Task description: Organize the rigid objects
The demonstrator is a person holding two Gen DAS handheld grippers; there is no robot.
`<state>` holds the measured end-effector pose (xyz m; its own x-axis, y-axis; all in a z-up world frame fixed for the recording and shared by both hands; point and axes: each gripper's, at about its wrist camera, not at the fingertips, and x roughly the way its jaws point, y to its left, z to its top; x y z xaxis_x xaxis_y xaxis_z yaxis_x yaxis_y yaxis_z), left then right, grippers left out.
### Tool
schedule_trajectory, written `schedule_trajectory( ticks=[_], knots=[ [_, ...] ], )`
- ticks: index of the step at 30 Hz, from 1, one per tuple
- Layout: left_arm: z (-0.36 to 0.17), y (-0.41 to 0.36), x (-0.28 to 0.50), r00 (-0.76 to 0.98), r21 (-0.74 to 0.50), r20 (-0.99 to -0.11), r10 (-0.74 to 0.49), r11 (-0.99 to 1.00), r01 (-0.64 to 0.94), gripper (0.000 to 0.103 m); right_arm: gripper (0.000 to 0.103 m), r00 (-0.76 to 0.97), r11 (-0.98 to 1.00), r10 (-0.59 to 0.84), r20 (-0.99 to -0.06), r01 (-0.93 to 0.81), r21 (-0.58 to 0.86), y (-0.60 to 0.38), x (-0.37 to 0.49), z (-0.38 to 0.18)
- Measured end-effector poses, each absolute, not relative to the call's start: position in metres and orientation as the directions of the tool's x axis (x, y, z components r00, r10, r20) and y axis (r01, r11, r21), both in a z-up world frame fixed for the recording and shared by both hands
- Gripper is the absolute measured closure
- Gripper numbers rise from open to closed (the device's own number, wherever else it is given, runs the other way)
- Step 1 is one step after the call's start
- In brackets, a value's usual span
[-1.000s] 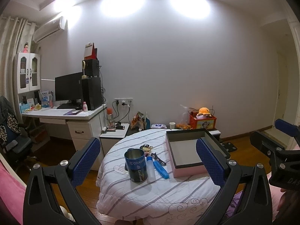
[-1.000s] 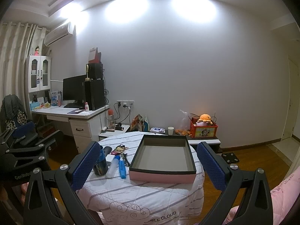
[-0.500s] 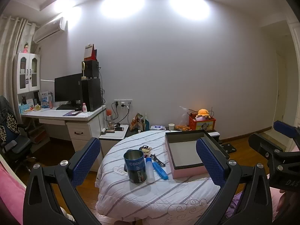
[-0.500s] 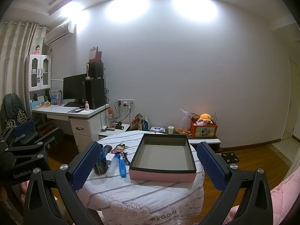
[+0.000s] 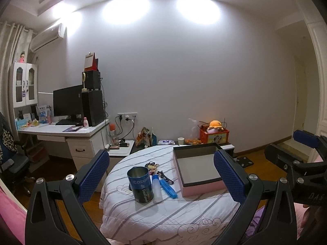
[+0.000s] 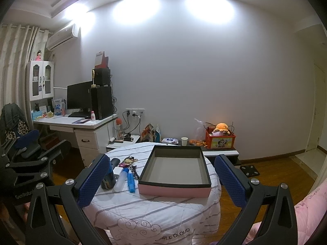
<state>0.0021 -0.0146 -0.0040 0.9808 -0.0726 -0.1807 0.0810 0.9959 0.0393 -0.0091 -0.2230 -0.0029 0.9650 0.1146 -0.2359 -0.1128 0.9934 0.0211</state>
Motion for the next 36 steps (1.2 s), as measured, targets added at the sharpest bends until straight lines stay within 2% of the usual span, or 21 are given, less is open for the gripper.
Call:
schedule_trajectory(
  ticks=[36],
  knots=[
    [-0.0080, -0.0073, -0.0015, 0.978, 0.029, -0.195, -0.073, 0.996, 0.080, 0.000, 0.000, 0.960, 0.993, 0.115, -0.254, -0.115, 0.015, -0.2231, -0.0046, -0.0052]
  ],
)
